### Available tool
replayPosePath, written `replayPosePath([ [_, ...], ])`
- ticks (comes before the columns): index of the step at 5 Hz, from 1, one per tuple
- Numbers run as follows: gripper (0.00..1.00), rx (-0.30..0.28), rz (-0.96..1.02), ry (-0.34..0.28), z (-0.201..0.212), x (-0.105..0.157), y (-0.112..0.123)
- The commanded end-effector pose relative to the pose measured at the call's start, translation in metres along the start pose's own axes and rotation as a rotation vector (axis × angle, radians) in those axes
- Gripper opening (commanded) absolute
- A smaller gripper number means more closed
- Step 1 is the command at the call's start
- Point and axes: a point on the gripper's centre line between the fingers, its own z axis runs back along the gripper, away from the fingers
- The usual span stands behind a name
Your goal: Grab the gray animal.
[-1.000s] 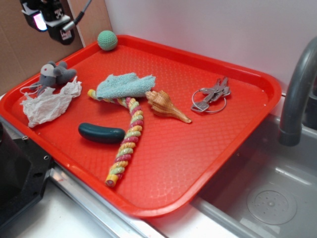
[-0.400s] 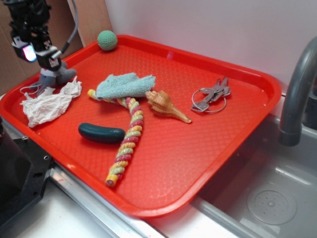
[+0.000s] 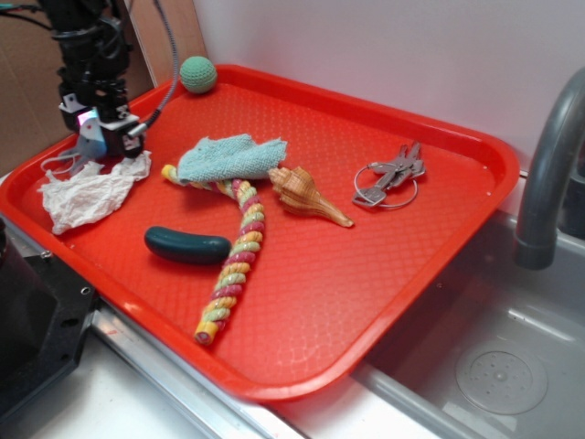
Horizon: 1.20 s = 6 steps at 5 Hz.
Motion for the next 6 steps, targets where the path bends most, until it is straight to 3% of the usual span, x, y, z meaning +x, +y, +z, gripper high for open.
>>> replayPosePath([
  [1, 0.0, 0.003, 0.049, -0.086, 0.022, -0.009, -0.023],
  [3, 0.0, 0.076, 0.025, -0.21, 0.118, -0.019, -0.103],
  [4, 0.0, 0.064, -0.017, -0.23, 0.165, -0.028, -0.133],
  [5, 0.0, -0.046, -0.048, -0.187, 0.185, -0.036, -0.149],
  [6, 0.0, -0.138, 0.0, -0.164, 0.192, -0.048, -0.138],
])
